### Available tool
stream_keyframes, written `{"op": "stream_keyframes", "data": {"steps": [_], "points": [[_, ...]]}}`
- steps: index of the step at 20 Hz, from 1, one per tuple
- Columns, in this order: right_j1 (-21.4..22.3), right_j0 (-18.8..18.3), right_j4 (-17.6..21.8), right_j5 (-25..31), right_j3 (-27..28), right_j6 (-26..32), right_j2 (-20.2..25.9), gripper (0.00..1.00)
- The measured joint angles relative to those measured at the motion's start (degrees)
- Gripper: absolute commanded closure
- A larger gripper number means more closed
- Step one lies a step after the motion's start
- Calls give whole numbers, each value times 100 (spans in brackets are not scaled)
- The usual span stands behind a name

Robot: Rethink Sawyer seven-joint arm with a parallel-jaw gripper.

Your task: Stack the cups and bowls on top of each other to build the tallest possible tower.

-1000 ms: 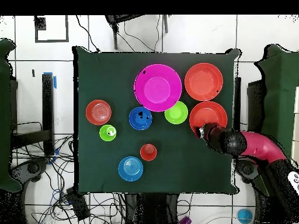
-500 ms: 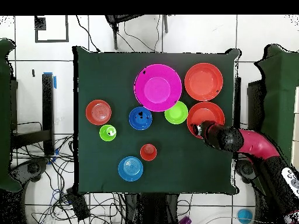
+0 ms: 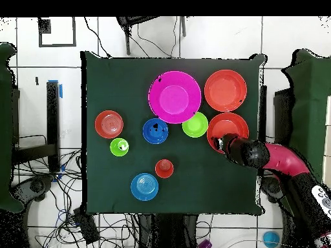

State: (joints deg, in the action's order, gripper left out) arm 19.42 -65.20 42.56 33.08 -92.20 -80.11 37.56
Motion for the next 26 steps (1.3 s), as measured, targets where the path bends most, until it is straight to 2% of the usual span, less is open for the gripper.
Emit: {"op": "stream_keyframes", "data": {"steps": [10, 20, 26], "points": [[101, -8, 4, -4, -113, 0, 18, 0], [953, -38, -188, 342, -891, 0, 287, 0], [1287, -27, -233, 500, -1101, 0, 377, 0]]}}
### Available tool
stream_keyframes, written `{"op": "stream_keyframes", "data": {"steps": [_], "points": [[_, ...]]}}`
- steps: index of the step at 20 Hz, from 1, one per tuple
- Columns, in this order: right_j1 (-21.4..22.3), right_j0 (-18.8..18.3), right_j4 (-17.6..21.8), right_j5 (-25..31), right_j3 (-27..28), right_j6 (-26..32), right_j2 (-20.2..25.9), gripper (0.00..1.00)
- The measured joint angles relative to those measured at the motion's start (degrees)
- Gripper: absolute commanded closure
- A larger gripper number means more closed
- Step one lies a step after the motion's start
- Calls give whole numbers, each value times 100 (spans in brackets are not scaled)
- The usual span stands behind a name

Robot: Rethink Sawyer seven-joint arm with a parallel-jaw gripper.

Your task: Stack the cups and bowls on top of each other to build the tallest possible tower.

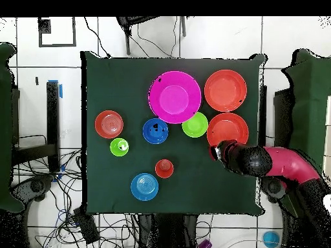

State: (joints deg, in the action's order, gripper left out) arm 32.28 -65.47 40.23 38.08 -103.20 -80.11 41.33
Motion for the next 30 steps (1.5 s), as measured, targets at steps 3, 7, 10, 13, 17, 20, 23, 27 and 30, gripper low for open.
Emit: {"op": "stream_keyframes", "data": {"steps": [3, 7, 10, 13, 17, 20, 23, 27, 30], "points": [[79, 6, 0, 0, -56, 0, 25, 0], [101, 8, 0, 0, -105, 0, 57, 0], [99, 17, 0, 0, -135, 0, 73, 0], [99, 44, 0, -1, -178, 0, 79, 0], [87, 96, 4, -1, -223, 0, 79, 0], [25, 151, 6, -11, -230, 0, 79, 0], [-28, 212, 43, -101, -229, 0, 78, 0], [-122, 267, 230, -250, -226, 0, 78, 0], [-259, 279, 459, -375, -174, 0, 76, 0]]}}
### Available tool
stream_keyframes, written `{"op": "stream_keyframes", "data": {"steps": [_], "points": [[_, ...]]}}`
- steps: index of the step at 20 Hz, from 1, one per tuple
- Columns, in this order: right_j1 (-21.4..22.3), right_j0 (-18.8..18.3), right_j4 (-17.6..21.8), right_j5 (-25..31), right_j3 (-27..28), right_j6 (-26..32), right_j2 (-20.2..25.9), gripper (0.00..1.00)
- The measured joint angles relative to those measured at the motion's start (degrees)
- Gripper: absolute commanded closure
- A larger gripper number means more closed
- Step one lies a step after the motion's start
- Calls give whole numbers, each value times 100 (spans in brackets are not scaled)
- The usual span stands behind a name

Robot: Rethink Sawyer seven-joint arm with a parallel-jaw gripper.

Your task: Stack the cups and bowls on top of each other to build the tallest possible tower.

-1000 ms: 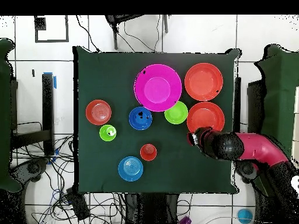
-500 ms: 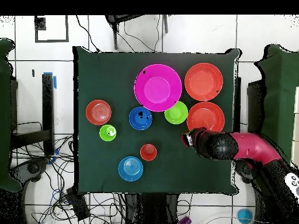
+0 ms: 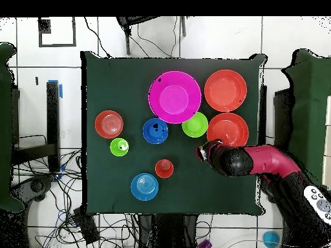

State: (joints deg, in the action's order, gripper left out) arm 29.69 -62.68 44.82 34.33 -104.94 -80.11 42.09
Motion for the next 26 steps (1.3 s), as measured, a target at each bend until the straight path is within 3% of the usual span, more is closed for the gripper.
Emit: {"op": "stream_keyframes", "data": {"steps": [10, 26], "points": [[-376, -24, 411, -83, 240, 0, -4, 0], [-515, 103, 441, -84, 363, 0, -10, 0]]}}
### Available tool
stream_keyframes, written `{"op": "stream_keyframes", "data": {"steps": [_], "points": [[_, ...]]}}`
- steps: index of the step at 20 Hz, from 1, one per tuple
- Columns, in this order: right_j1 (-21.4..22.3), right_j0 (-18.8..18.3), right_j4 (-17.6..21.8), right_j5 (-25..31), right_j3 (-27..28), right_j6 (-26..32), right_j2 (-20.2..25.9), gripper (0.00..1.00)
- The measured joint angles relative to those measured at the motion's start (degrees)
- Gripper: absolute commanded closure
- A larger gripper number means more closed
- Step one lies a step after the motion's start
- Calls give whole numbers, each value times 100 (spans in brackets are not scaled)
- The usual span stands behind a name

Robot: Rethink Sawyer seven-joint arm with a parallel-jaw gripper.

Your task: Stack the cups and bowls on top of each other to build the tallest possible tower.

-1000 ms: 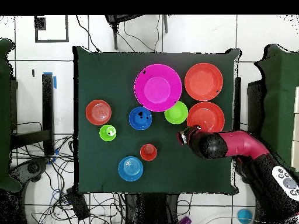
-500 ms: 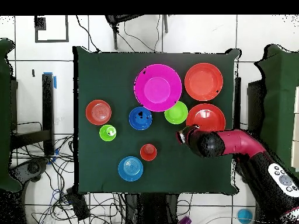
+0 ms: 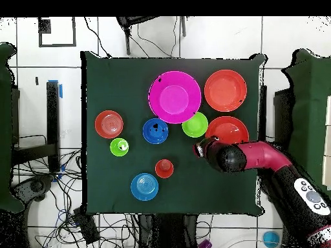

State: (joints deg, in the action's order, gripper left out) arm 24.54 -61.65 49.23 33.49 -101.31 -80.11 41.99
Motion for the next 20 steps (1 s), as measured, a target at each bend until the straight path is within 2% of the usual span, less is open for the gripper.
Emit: {"op": "stream_keyframes", "data": {"steps": [8, 13, 20], "points": [[137, 14, -39, 1, -4, 0, 23, 0], [434, -160, -244, 43, -6, 0, 104, 0], [876, -430, -551, 492, -3, 0, 179, 0]]}}
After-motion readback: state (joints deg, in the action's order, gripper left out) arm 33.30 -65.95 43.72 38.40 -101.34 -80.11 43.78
